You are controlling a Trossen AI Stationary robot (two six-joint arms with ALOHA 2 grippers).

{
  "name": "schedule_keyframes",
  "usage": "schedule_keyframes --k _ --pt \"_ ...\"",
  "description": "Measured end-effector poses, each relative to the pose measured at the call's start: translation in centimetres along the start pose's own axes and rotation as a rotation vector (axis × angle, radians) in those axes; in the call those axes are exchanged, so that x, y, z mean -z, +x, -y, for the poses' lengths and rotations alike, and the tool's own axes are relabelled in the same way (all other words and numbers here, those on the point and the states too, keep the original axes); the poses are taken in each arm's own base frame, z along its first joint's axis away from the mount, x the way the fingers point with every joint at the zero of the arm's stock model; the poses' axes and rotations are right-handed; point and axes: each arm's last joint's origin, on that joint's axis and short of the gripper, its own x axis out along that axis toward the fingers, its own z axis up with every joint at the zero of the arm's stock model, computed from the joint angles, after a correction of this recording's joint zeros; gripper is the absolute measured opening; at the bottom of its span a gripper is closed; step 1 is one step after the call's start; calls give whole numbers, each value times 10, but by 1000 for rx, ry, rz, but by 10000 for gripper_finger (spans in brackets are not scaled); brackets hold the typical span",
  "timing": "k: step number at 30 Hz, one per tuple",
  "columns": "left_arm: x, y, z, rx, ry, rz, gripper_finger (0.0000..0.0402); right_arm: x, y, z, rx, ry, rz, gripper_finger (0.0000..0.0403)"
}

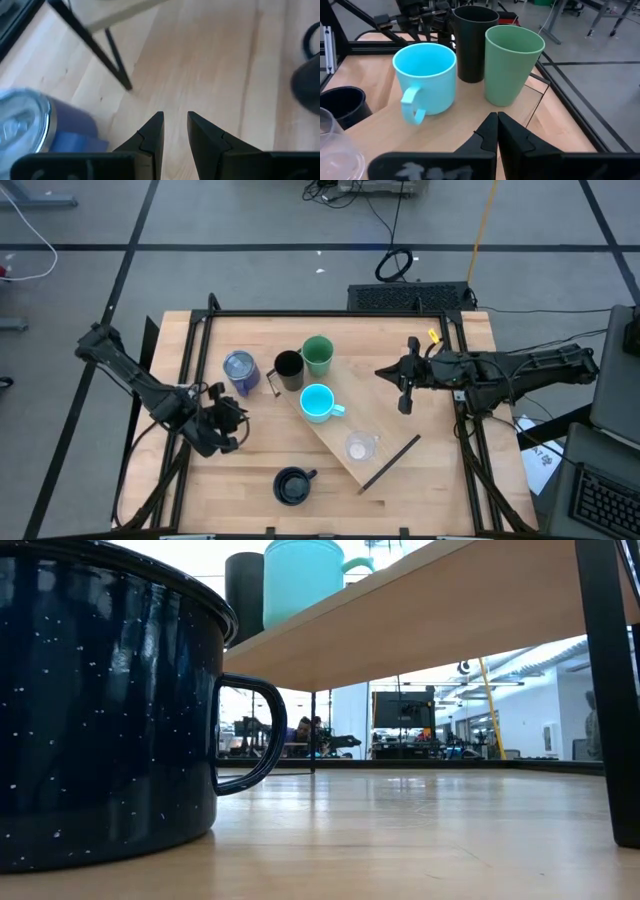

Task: Stack small to large cups/mugs on shelf
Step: Put the purple mug on the shelf

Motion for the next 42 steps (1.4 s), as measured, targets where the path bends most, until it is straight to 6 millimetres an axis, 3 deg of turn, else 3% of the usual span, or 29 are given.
schedule_keyframes --k 13,23,34,42 --pt "7 1 -14 -150 -205 -108 97 0 0 0 0 -9 0 0" --pt "11 2 -27 -275 -456 -159 203 0 0 0 3 -17 2 0" --pt "5 4 -25 -264 -578 -59 283 -1 0 0 3 -13 12 0" --pt "3 29 -23 -418 -708 -84 325 -3 0 0 2 -29 25 0"
